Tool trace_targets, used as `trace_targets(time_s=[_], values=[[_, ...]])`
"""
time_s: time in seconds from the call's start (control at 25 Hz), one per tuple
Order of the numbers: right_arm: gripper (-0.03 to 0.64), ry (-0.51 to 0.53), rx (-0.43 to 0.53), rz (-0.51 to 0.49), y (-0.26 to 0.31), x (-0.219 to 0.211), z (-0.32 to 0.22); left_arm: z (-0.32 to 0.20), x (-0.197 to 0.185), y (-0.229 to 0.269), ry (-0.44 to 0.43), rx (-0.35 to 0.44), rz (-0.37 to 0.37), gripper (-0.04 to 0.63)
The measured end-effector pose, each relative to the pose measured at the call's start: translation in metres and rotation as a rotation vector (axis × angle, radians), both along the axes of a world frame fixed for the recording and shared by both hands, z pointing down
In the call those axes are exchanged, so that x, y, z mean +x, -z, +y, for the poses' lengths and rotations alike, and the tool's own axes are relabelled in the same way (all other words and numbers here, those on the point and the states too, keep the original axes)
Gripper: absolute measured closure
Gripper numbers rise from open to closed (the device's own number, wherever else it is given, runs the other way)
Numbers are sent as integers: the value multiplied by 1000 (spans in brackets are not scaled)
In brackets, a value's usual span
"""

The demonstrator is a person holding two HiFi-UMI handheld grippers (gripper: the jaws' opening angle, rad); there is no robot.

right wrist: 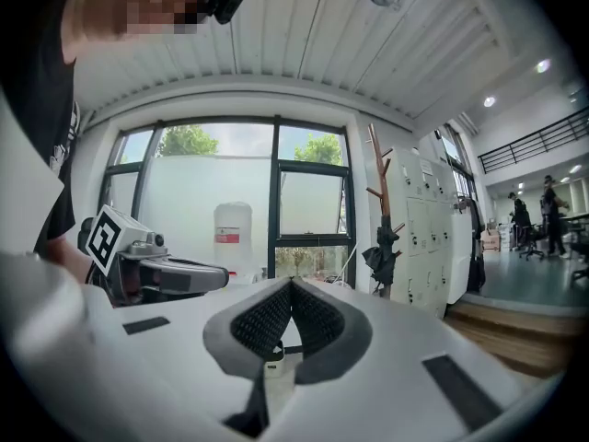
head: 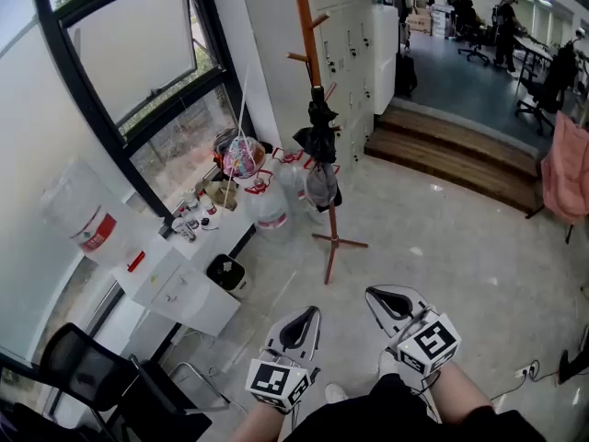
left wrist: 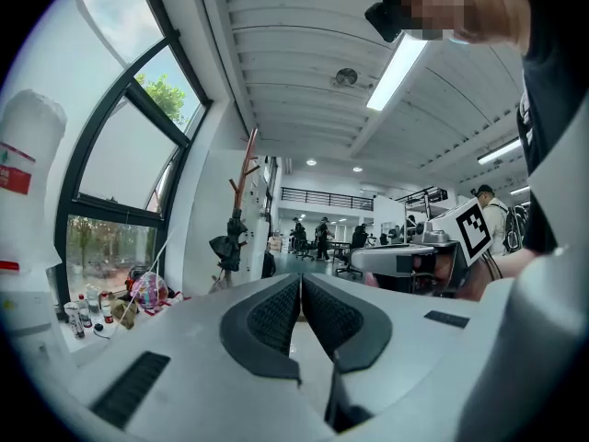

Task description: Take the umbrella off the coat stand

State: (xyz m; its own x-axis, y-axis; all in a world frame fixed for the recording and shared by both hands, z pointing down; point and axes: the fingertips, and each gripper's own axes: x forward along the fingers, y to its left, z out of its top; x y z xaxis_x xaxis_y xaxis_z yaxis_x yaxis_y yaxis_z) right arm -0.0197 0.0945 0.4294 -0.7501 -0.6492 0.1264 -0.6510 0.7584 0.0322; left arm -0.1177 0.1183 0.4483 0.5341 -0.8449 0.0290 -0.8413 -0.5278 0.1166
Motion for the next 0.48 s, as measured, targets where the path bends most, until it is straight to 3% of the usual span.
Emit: trace_targets(time_s=[0.48], values=[[563,4,28,-13,15,-12,2,10,-12,5,-14,26,-4,577]])
